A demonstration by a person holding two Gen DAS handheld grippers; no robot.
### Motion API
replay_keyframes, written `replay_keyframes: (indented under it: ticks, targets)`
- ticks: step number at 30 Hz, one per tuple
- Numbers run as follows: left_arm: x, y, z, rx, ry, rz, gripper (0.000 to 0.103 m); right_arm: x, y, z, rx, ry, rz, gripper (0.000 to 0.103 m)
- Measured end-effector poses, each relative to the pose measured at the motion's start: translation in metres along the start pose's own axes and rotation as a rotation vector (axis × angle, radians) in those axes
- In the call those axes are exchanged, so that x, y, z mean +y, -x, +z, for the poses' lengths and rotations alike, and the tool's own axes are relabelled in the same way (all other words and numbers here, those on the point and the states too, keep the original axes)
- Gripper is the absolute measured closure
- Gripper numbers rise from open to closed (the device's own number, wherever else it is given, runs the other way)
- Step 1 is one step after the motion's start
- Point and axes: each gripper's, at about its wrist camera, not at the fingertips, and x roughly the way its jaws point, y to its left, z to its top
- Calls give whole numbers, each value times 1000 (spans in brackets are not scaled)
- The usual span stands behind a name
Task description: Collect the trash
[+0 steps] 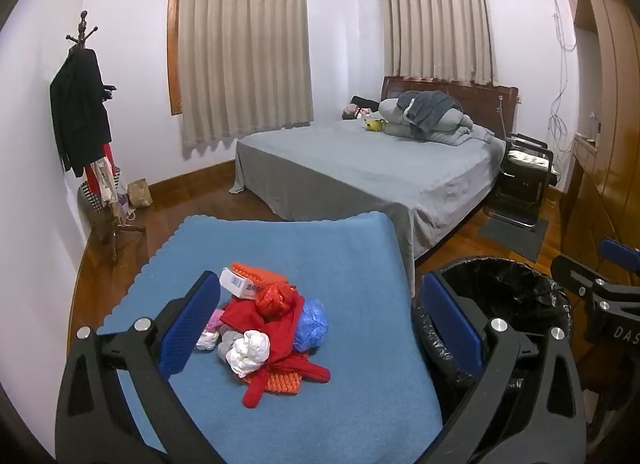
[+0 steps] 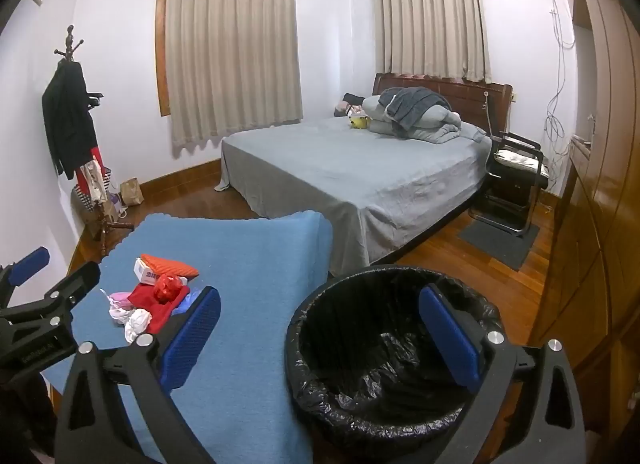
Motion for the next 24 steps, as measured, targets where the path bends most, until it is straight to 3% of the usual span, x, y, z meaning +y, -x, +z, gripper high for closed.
replay_keyframes:
  ticks: [24]
  targets:
    - [4,2,2,-2,3,-1,5,0,0,0,4,-1,1,6]
